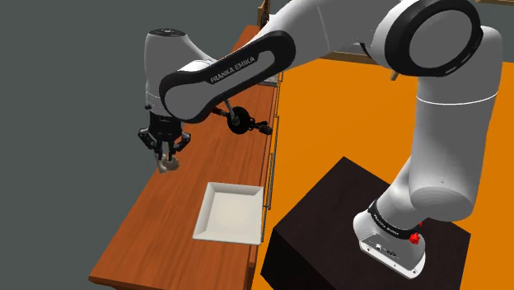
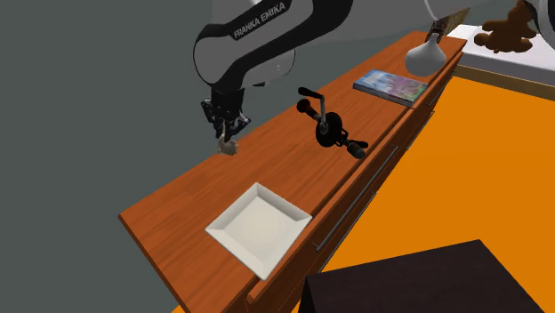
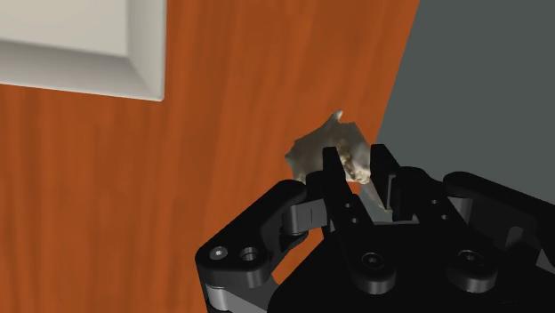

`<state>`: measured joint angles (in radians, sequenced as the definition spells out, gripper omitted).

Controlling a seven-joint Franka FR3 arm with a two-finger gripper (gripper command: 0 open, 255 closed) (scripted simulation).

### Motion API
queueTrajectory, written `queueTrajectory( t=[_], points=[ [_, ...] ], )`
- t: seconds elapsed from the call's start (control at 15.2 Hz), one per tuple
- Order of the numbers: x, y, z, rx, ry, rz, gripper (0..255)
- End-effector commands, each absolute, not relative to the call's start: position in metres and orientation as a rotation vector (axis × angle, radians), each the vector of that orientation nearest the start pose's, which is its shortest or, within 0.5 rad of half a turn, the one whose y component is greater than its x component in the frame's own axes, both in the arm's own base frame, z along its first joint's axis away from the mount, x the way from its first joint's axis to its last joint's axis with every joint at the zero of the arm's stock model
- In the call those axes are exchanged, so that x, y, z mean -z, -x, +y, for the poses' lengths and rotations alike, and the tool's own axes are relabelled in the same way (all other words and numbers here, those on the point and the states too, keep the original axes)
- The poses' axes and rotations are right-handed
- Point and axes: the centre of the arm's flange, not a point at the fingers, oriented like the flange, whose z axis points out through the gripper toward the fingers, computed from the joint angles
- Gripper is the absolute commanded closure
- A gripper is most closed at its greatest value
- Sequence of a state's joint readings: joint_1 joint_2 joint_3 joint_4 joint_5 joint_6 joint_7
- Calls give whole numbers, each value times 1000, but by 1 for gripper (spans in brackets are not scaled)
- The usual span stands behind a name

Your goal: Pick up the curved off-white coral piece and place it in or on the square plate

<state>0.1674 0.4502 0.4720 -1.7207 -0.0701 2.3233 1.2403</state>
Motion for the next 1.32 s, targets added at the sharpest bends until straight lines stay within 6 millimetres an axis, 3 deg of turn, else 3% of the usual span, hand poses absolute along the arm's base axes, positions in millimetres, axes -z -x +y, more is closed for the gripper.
queueTrajectory(
  t=[0.0, 0.07, 1.25],
  points=[
    [-380, -565, 374, 10, 2759, 882, 255],
    [-382, -565, 374, 10, 2759, 882, 255],
    [-390, -332, 325, 10, 2759, 882, 255]
  ],
)
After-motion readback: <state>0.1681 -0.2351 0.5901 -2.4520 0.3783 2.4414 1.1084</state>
